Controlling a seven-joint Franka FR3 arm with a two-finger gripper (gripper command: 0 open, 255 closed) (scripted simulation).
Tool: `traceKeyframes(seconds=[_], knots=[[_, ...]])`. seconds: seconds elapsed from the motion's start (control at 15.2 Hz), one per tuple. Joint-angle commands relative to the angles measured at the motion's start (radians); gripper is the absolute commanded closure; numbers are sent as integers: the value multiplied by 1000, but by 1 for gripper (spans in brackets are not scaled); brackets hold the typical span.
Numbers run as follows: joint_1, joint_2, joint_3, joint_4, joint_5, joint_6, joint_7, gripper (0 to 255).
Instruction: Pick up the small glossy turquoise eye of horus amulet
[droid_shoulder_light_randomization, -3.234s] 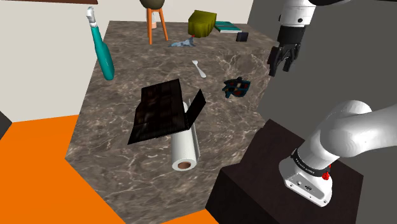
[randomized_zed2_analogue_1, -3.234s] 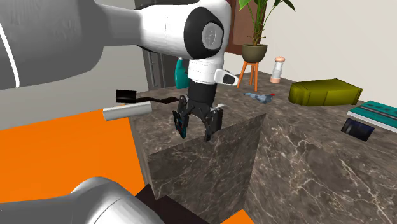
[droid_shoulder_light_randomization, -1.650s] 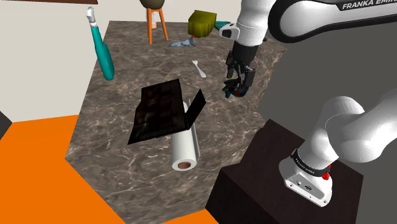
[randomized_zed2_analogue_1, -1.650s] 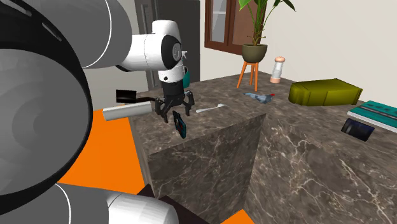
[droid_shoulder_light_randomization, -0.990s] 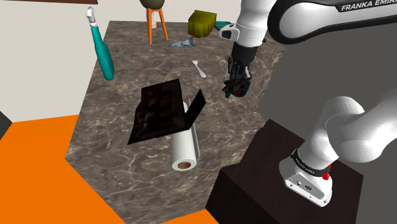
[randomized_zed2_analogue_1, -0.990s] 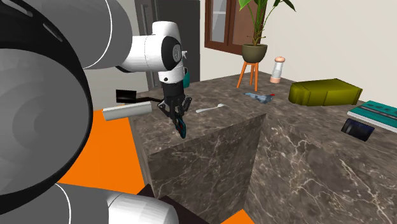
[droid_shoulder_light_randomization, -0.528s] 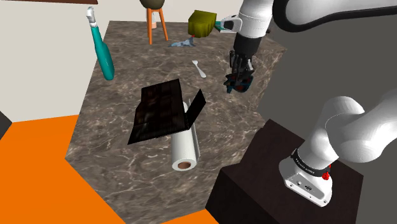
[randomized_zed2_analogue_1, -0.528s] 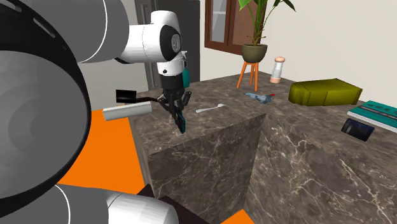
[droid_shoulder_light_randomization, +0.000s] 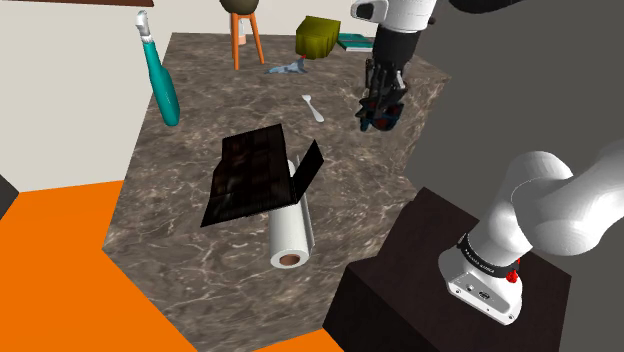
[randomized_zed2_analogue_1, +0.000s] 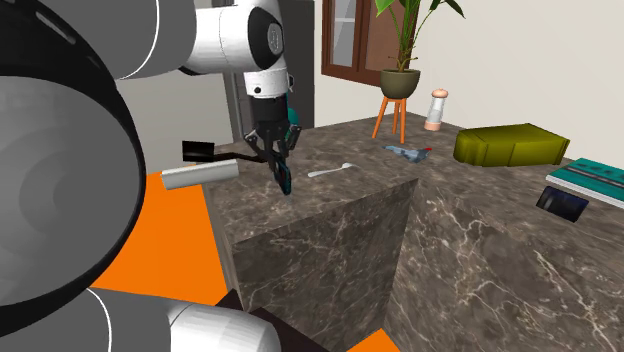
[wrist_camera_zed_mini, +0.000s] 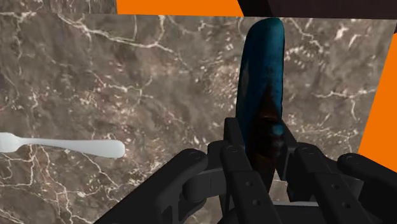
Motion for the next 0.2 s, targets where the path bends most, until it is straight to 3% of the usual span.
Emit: traceKeyframes(seconds=[0.0, 0.13], knots=[[0, 3, 1, 27, 1, -25, 0, 255], [0, 3, 1, 29, 1, -27, -1, 255]])
